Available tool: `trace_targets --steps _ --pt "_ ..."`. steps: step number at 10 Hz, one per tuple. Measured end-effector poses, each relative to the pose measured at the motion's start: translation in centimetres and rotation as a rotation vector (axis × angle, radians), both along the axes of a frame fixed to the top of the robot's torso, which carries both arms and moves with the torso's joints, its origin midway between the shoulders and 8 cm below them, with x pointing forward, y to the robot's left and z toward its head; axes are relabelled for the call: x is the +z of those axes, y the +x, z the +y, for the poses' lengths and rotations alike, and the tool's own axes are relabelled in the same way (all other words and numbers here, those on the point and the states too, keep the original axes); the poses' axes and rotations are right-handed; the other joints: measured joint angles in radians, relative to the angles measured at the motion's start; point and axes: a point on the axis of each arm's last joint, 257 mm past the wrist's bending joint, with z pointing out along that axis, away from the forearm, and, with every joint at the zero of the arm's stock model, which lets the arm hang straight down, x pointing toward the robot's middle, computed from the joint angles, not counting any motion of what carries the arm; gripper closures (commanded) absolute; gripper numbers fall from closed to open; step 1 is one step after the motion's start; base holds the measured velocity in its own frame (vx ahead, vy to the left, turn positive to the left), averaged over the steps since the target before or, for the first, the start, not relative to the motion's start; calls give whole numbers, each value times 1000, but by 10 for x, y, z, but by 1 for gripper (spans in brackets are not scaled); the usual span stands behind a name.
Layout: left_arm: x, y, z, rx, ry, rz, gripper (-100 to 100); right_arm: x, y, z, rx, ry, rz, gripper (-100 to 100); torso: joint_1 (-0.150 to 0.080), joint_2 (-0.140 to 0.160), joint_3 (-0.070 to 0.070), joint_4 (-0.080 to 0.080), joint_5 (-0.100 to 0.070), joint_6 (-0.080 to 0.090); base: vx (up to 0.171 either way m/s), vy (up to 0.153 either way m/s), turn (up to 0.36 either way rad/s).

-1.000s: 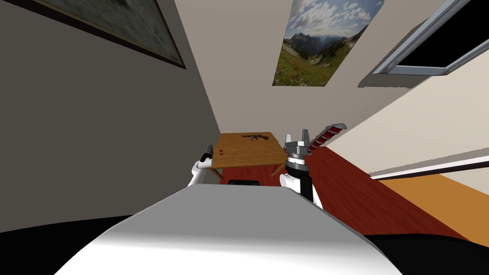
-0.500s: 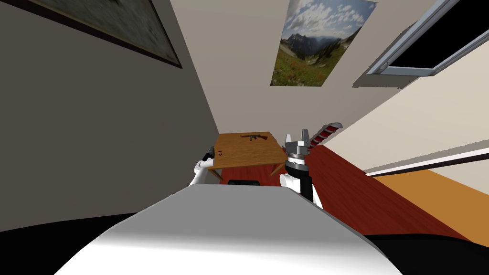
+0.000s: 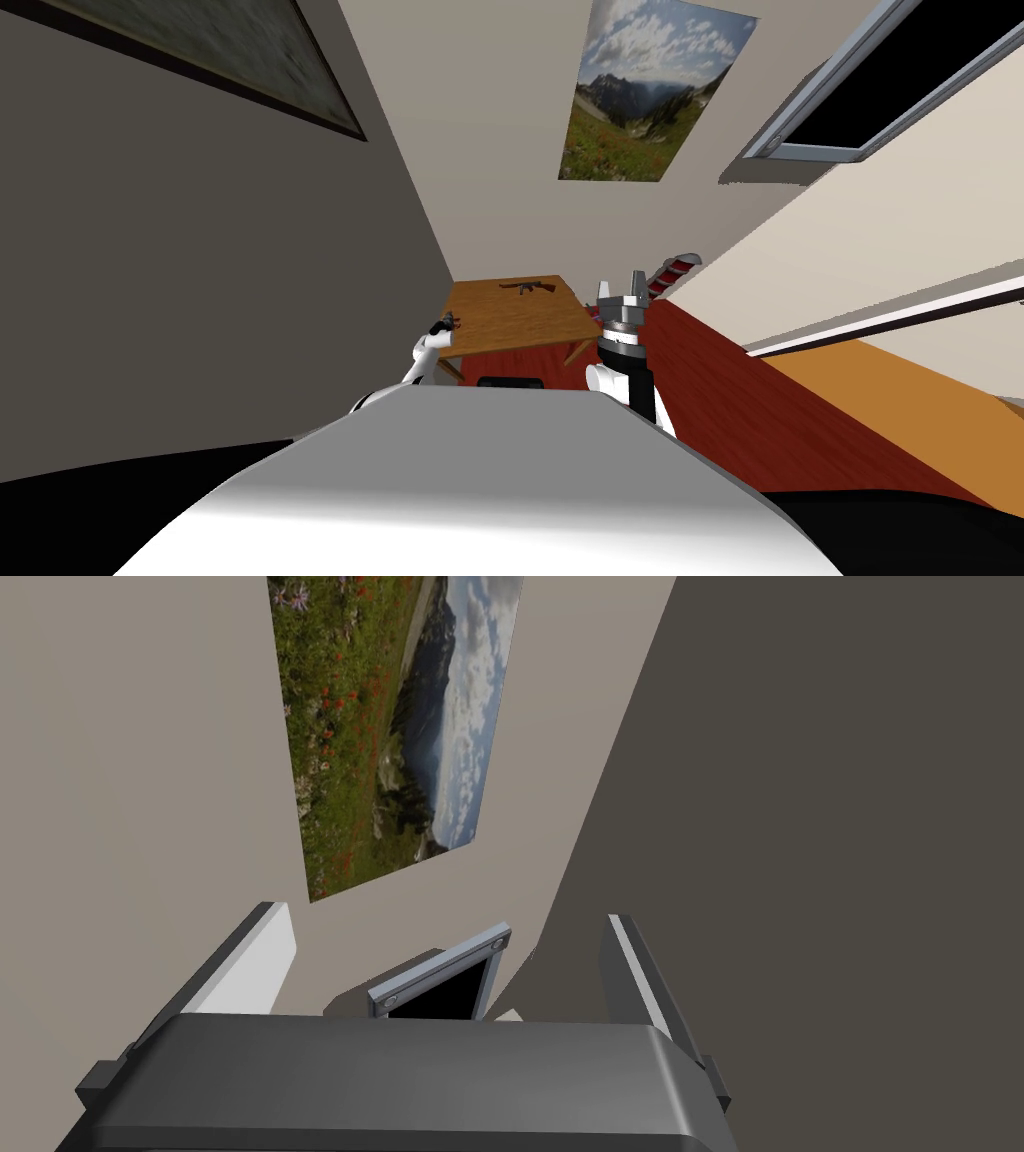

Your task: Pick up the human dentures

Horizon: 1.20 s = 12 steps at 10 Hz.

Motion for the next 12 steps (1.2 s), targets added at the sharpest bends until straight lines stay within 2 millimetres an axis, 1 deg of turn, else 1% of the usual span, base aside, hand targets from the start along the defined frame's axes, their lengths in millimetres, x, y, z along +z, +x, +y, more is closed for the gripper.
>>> trace_targets --steps 5,6,7,9,10,12 --pt "-20 -5 -2 11 -35 74 -100 0 0 0 0 0 0 0 0 0 0 0 0 0 6 0 -46" --pt "-21 -5 -3 12 -37 76 0 0 0 0 0 0 0 0 0 1 0 0 0 0 0 0 0" --pt "-21 -5 -3 12 -36 75 -100 0 0 0 0 0 0 0 0 1 1 0 0 0 84 2 10" --pt "-32 -15 -4 9 -37 79 -100 0 0 0 0 0 0 0 2 -7 -4 -1 0 0 102 24 8" --pt "-32 -15 -4 9 -37 76 100 0 0 0 0 0 0 0 1 -4 -2 -1 0 0 10 3 0" --pt "-33 -16 -4 14 -43 77 100 0 0 0 0 0 0 0 0 1 0 0 -1 2 5 -1 24"
